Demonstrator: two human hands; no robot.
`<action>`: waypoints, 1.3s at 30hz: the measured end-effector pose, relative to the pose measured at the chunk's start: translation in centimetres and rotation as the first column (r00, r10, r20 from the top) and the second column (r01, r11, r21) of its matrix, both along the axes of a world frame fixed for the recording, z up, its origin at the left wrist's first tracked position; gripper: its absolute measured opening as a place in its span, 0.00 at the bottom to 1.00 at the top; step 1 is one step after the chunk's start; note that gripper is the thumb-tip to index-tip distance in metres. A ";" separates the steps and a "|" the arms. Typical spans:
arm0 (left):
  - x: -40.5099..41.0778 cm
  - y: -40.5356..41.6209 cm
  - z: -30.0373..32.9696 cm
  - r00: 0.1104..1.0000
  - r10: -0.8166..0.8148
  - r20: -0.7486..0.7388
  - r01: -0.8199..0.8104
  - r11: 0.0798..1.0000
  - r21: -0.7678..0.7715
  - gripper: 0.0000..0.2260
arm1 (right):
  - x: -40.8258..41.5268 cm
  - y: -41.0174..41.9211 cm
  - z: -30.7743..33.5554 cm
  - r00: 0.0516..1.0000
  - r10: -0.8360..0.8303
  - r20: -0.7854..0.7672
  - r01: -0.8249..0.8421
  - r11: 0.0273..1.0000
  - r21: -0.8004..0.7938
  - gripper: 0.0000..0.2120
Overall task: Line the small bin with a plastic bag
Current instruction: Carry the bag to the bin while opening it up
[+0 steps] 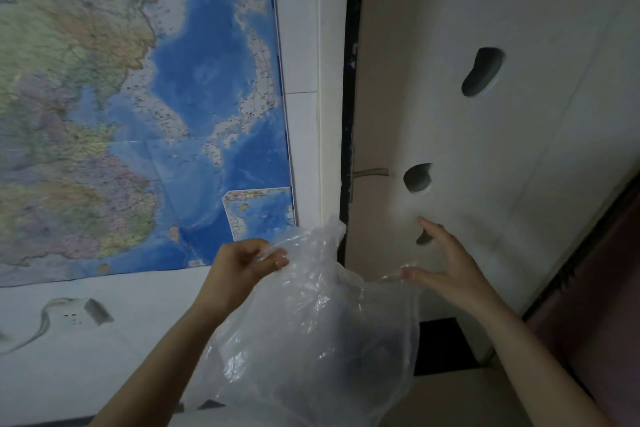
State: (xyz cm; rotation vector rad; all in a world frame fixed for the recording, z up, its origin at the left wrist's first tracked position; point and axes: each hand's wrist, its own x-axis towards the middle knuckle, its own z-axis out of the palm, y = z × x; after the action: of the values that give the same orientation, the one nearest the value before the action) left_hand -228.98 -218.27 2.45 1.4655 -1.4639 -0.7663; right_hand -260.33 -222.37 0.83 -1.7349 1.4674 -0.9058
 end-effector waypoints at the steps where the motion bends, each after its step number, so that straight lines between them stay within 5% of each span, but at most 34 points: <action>1: 0.3 0.1 -0.1 1.000 0.000 -0.029 0.000 1.000 0.003 0.02 | -0.3 -0.2 -0.6 1.000 -0.007 -0.029 0.008 1.000 0.024 0.55; 5: 1.6 0.8 -0.2 0.995 -0.027 -0.093 0.030 0.999 0.025 0.09 | -0.4 -1.8 -3.6 0.993 -0.028 -0.115 0.046 0.986 0.159 0.58; 10: 3.9 1.7 -0.4 0.983 -0.025 -0.181 0.034 0.998 0.048 0.08 | 1.5 -3.1 -6.8 0.982 -0.108 0.152 0.038 0.915 0.402 0.67; 13: 5.7 2.3 -0.8 0.977 0.030 -0.211 -0.014 0.997 0.077 0.08 | 3.6 -3.6 -7.8 0.939 -0.194 0.284 0.049 0.892 0.449 0.60; 22: 10.0 3.3 -3.6 0.954 0.264 -0.141 -0.235 0.953 0.193 0.09 | 9.1 -3.5 -7.5 0.956 -0.091 0.280 -0.001 0.950 0.313 0.24; 26: 10.0 3.6 -4.1 0.975 0.157 -0.158 -0.108 0.954 0.279 0.24 | 9.5 -3.5 -8.4 0.958 -0.133 0.252 0.051 0.951 0.306 0.21; 32: 8.0 1.7 -7.4 0.973 0.215 -0.084 -0.192 0.955 0.224 0.09 | 9.5 -3.1 -11.3 0.967 -0.163 0.195 0.084 0.929 0.361 0.27; 39: 7.5 -1.7 -15.9 0.982 0.164 -0.094 -0.108 0.896 0.431 0.13 | 8.8 -3.3 -17.6 0.975 -0.202 0.090 0.127 0.845 0.519 0.11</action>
State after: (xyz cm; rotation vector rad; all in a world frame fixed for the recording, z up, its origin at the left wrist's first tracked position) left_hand -221.45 -219.99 -13.49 1.7856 -1.1236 -1.1200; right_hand -251.52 -225.63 -16.74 -1.1435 1.6003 -0.6264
